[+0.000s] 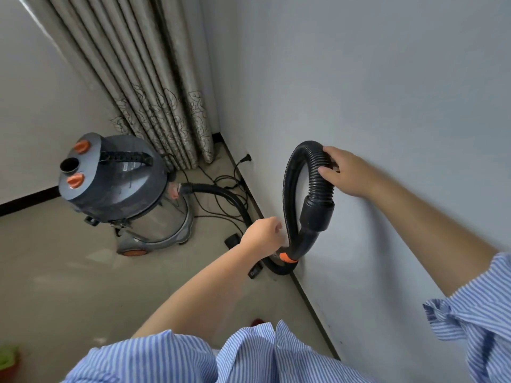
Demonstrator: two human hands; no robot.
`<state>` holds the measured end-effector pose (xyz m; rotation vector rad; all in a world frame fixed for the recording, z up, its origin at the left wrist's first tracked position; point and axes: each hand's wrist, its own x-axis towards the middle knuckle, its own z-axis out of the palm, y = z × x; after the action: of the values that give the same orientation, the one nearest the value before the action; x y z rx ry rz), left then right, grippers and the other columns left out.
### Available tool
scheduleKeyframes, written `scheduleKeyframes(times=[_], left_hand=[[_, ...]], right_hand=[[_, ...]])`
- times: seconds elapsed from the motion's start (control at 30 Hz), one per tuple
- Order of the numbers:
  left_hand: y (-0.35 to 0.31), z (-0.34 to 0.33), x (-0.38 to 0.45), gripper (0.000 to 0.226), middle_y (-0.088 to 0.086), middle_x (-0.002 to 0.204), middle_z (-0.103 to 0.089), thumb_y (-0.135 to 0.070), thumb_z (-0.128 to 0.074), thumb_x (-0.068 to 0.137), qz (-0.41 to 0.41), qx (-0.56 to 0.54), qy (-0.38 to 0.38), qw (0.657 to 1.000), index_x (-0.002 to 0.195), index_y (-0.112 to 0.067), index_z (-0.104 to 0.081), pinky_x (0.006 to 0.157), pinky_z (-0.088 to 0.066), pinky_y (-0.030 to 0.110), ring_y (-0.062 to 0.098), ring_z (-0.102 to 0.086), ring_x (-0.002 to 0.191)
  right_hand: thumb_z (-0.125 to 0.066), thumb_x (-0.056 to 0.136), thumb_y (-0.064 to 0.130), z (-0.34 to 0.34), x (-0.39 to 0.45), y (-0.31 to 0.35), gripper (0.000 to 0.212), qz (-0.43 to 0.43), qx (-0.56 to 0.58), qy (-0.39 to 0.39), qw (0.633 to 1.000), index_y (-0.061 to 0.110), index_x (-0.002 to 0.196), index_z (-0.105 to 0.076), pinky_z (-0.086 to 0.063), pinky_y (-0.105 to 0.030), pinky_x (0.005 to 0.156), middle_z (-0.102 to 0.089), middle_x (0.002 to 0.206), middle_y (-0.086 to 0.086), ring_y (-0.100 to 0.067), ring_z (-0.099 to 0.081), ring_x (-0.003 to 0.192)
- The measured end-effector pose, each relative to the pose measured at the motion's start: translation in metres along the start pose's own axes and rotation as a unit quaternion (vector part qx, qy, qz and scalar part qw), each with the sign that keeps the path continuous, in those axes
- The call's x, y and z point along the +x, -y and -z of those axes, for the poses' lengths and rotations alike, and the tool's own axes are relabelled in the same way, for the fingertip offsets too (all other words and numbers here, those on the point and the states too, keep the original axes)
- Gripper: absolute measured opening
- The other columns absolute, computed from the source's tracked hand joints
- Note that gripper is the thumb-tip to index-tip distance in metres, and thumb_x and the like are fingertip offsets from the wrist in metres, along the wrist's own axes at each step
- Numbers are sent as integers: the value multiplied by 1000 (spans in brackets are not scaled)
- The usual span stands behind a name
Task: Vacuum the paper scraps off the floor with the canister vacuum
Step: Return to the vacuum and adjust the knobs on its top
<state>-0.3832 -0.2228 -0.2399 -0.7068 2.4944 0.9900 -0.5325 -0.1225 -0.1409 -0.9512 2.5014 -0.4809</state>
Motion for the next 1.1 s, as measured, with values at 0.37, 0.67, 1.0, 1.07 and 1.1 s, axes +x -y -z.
scheduleKeyframes(times=[0.37,0.67,1.0,1.07,1.1], left_hand=[[120,106,-31,32,12,126,-52,-11,-43,94,82,247,-110,959,125,-6,-48,91,-42,36,30,-47,119],[284,220,-88,32,10,125,-52,-10,-46,91,192,260,-153,934,122,-9,-44,90,-41,33,28,-44,120],[407,307,-94,34,11,131,-48,-13,-44,91,268,183,-135,936,125,-7,-42,95,-40,33,28,-41,125],[419,314,-82,33,11,131,-49,-15,-42,92,276,162,-118,940,124,-6,-43,93,-41,34,29,-42,124],[427,319,-72,33,12,131,-49,-16,-42,93,279,153,-108,942,124,-5,-42,93,-41,35,29,-42,124]], right_hand=[[-39,98,29,-50,37,101,53,53,-178,66,980,8,144,-25,-15,-39,113,-27,150,-14,-27,-24,138],[-45,96,25,-142,102,268,60,85,-131,158,975,11,147,-19,-33,-38,105,-28,149,-14,-30,-35,133],[-40,98,29,-233,169,391,49,58,-105,248,961,10,142,-33,-34,-28,100,-40,144,-10,-24,-40,131],[-40,98,29,-245,184,396,47,42,-88,258,961,10,141,-36,-34,-27,101,-40,144,-9,-23,-40,130],[-40,98,29,-252,197,398,46,29,-77,268,960,9,140,-38,-33,-27,101,-40,145,-9,-23,-40,130]])
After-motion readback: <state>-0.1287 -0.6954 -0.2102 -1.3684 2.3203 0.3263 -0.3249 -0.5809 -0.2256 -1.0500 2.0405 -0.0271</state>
